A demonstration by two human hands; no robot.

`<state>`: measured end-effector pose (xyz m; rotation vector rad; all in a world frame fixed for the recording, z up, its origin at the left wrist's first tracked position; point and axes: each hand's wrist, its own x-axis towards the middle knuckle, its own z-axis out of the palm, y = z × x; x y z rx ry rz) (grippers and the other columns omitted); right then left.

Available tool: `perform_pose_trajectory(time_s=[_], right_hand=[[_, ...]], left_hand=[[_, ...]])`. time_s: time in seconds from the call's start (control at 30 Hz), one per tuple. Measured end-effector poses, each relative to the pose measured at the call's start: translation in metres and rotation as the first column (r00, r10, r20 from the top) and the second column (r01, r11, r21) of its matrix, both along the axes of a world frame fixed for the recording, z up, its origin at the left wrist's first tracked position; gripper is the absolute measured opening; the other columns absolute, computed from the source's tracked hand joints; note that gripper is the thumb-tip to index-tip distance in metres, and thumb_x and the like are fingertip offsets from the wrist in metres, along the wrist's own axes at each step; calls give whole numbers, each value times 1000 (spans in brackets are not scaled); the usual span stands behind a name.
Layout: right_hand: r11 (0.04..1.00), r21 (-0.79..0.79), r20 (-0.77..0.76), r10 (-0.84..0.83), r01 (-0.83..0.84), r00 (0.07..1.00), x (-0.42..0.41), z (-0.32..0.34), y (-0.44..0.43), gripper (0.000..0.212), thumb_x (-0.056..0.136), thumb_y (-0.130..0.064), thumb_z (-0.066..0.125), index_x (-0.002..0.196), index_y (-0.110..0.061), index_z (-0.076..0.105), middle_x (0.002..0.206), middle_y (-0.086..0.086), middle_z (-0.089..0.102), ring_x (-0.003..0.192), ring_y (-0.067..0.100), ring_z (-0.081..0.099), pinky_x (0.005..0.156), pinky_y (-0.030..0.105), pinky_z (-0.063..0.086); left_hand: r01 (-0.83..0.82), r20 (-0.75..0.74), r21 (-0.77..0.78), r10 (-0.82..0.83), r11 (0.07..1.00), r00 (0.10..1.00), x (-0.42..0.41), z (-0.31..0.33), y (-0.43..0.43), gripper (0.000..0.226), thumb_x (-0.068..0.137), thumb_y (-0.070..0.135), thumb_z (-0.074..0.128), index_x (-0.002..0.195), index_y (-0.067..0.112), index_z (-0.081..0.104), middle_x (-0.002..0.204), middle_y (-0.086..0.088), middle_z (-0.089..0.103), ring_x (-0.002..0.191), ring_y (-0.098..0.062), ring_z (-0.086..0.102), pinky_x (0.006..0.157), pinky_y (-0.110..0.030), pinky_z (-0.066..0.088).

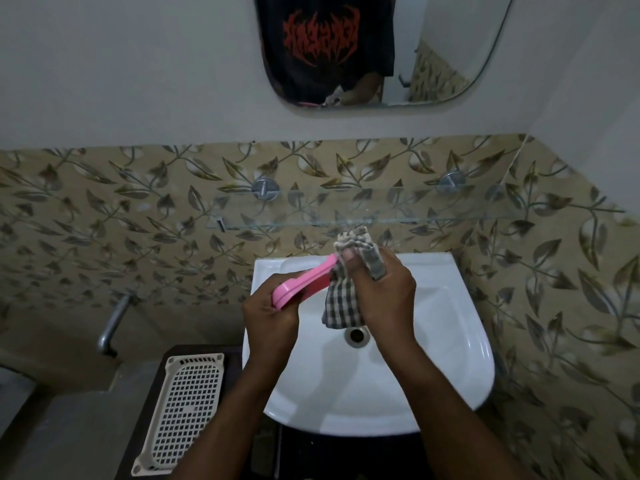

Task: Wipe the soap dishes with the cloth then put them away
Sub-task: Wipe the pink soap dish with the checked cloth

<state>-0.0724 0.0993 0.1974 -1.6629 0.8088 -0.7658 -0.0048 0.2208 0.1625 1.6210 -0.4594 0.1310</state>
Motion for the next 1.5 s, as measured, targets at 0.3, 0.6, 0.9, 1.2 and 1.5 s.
perform_pose_trajectory(time_s=[0.3,0.6,0.9,1.2,1.5], right_hand=[[942,-332,67,81,-54,994,-4,8,16,33,79,-33,78,109,-22,69,103,-19,54,91,-14,55,74,2,43],[540,822,158,90,-182,983,-10,0,16,38,92,-40,61,112,-9,67,100,13,75,86,25,74,66,34,58],[576,729,277,248,-371,928,-24,0,-5,32,70,-52,72,83,-24,80,104,19,73,98,36,69,90,50,53],[485,786,385,101,-383,917,-21,-19,22,13,84,-25,68,88,-21,80,108,21,71,101,36,68,93,50,52],[915,393,-107,139,-87,984,-26,-22,41,54,57,-76,69,89,-33,68,87,-12,75,84,6,70,83,40,58]], left_hand=[[0,-121,-160,-19,987,993,1,6,-5,51,78,-21,61,77,30,69,68,20,71,67,4,65,65,-11,51],[150,-188,-421,-248,895,950,10,12,0,17,61,14,71,63,30,71,59,13,63,60,-2,57,62,-18,49],[485,157,-35,-474,874,866,43,12,14,21,75,2,72,84,20,73,132,-10,60,123,-34,55,96,-58,47],[284,-411,-759,-769,586,490,20,2,1,97,65,28,82,145,1,34,148,-27,39,134,-38,40,116,-55,25],[56,-464,-853,-803,519,374,15,-5,-10,88,86,75,34,144,10,42,144,-22,48,132,-41,47,103,-55,44]])
